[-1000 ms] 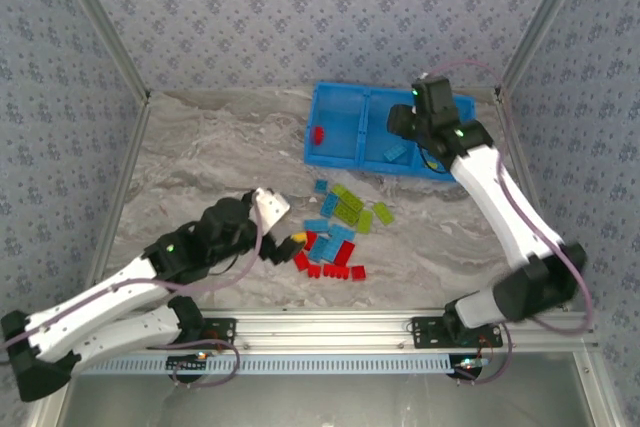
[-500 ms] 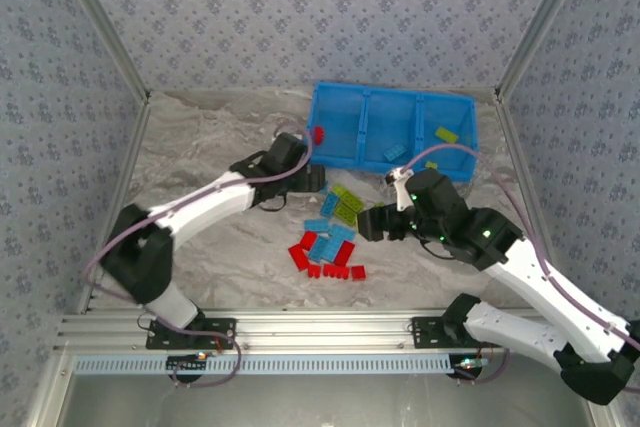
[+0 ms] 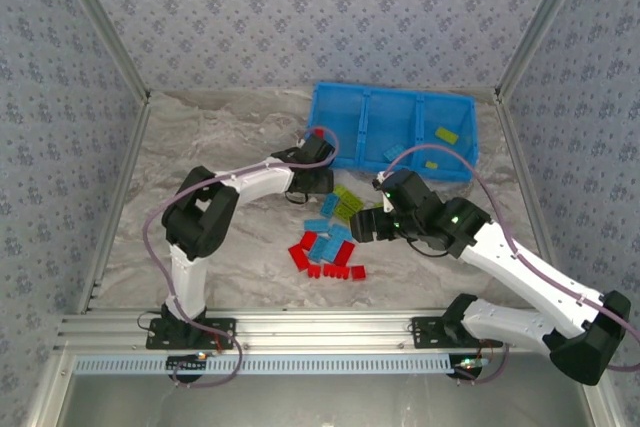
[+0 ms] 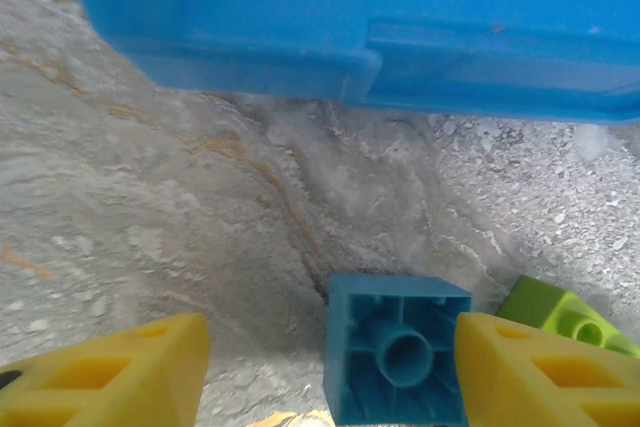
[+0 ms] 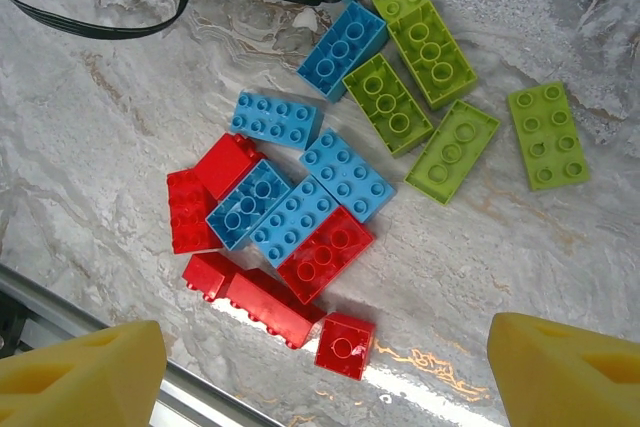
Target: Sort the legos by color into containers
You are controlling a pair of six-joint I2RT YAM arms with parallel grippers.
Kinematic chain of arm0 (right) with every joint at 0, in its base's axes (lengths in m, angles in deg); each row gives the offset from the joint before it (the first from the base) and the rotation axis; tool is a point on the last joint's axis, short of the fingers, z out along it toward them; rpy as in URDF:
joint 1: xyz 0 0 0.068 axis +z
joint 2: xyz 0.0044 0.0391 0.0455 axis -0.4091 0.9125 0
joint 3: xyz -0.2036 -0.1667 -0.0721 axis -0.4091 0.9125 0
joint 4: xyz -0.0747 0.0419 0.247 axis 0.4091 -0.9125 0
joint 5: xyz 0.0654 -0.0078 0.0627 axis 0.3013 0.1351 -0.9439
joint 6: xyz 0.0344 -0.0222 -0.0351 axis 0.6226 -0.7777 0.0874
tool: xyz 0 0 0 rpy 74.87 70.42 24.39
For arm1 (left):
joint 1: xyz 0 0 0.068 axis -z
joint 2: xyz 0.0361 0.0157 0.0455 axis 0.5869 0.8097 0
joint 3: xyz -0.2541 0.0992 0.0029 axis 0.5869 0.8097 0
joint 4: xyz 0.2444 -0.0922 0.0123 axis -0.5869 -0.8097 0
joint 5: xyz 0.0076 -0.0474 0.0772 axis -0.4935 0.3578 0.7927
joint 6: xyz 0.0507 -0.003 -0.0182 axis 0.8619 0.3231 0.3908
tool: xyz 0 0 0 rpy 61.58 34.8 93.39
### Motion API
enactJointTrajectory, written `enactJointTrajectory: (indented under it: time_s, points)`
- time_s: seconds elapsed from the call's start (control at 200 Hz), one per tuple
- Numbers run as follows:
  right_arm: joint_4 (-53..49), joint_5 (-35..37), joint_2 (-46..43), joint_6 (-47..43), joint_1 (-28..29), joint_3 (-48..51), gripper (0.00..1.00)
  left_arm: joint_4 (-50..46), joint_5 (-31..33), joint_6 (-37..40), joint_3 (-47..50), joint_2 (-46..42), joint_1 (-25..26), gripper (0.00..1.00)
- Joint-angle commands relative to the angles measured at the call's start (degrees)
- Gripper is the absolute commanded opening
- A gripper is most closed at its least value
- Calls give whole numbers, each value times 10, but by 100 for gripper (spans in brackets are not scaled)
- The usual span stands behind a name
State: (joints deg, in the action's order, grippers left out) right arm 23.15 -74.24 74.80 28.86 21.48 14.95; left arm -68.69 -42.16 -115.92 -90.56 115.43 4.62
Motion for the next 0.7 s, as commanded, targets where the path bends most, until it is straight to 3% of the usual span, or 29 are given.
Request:
enactJointTrajectory:
  time_s: [0.0,0.125,0.385,0.56,0.695]
  points:
    - [-11,16,-1,12,-3,7,86,2,-18,7,-20,18,0,64]
    - [-10,18,-2,18,-5,13,86,4,-25,12,-27,32,0,57]
    - [-12,21,-3,29,-6,10,87,5,-31,12,-15,24,0,32]
    - [-13,27,-13,40,-6,0,86,7,-35,5,15,-67,8,27]
    - [-10,71,-40,56,-7,-7,86,6,-12,28,-8,-132,51,28]
